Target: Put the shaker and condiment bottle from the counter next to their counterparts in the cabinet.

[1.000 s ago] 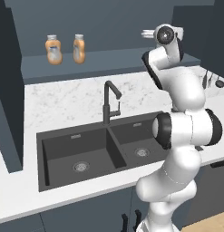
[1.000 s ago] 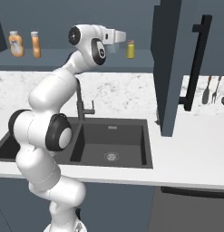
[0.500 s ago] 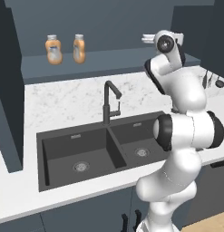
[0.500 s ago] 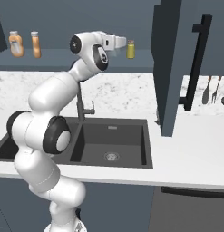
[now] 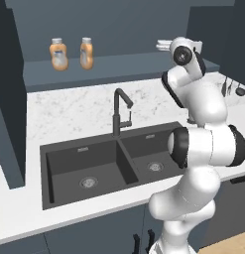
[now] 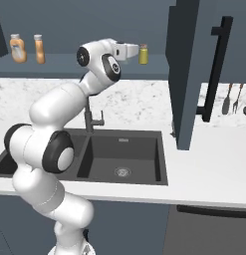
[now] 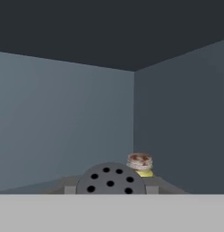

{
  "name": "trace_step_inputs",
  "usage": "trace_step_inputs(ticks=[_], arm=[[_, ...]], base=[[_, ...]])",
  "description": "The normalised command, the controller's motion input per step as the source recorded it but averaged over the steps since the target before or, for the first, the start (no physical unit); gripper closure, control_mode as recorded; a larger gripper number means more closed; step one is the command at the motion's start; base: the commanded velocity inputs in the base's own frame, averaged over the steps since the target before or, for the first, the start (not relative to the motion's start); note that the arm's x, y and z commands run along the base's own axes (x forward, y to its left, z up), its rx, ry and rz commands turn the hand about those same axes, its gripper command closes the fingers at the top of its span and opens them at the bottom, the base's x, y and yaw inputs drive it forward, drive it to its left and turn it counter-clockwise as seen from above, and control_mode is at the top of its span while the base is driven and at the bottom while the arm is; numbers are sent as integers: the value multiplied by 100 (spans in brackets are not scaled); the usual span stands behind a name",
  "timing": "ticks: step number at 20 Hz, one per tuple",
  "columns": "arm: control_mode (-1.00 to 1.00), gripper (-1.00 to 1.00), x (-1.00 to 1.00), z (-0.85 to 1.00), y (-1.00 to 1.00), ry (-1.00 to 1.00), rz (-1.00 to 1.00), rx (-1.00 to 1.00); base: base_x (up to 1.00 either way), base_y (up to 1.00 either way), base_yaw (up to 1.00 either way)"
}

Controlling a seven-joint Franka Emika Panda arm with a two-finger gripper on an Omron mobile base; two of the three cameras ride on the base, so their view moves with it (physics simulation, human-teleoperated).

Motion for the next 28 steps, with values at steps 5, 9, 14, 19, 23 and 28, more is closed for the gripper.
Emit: trace_step_inputs(ticks=[5,9,14,19,23,28], arm=[[-100,100,-14,-7,0,-5,0,0],[-100,100,-3,-5,0,-2,0,0],[-100,100,0,-11,0,0,0,0],[-100,100,0,-9,0,0,0,0],[-100,100,0,-3,0,0,0,0],[-100,100,0,-6,0,0,0,0]], base=[[0,0,0],[0,0,0],[0,0,0],[0,0,0],[0,0,0],[0,0,0]])
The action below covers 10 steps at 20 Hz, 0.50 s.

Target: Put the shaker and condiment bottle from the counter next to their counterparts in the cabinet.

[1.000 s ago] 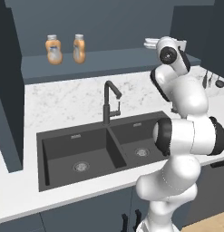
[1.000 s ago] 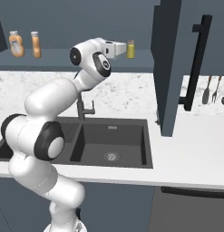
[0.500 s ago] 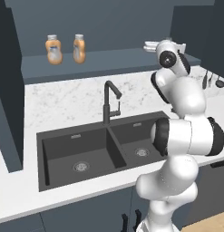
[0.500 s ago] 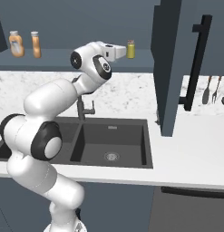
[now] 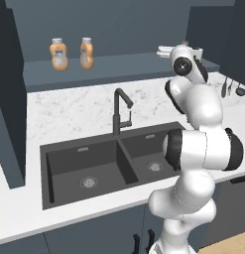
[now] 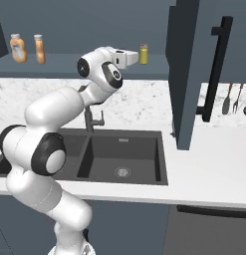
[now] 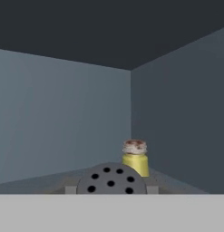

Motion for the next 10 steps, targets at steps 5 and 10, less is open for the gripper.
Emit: trace_step_inputs(ticks=[5,10], arm=[[-100,100,0,-2,0,0,0,0],[-100,-100,-2,0,0,0,0,0]], base=[[0,0,0],[0,0,0]])
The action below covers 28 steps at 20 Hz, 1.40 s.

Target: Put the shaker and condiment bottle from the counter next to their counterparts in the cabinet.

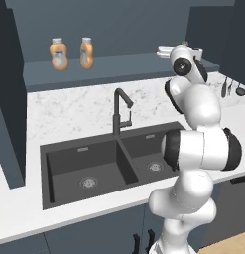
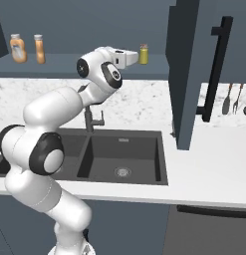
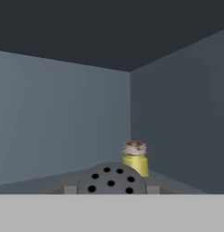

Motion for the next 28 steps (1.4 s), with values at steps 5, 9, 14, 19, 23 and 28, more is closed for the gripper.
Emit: trace_step_inputs(ticks=[5,9,14,19,23,28], arm=[[-100,-100,0,0,0,0,0,0],[-100,-100,-1,0,0,0,0,0],[-100,-100,-15,5,0,0,0,0],[-100,-100,-32,11,2,-7,0,0],[-100,-100,-21,34,4,-6,1,0],[-100,-100,-15,25,1,0,14,1]], base=[[0,0,0],[0,0,0],[0,0,0],[0,0,0],[0,0,0],[0,0,0]])
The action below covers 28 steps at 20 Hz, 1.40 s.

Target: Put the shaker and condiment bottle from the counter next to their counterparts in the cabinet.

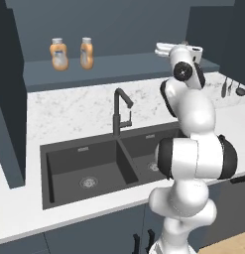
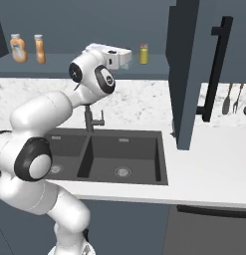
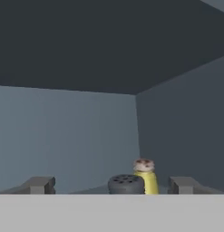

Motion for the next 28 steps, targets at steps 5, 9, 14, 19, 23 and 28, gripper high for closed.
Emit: trace_step_inputs(ticks=[5,9,14,19,23,28], arm=[[-100,-100,-27,21,0,-1,20,0],[-100,-100,-59,43,7,-6,23,0],[-100,-100,-48,38,10,-3,23,0],[-100,-100,-11,34,13,31,20,2],[-100,-100,-8,11,10,34,13,0],[-100,-100,-18,12,0,35,17,3]], base=[[0,0,0],[0,0,0],[0,0,0],[0,0,0],[0,0,0],[0,0,0]])
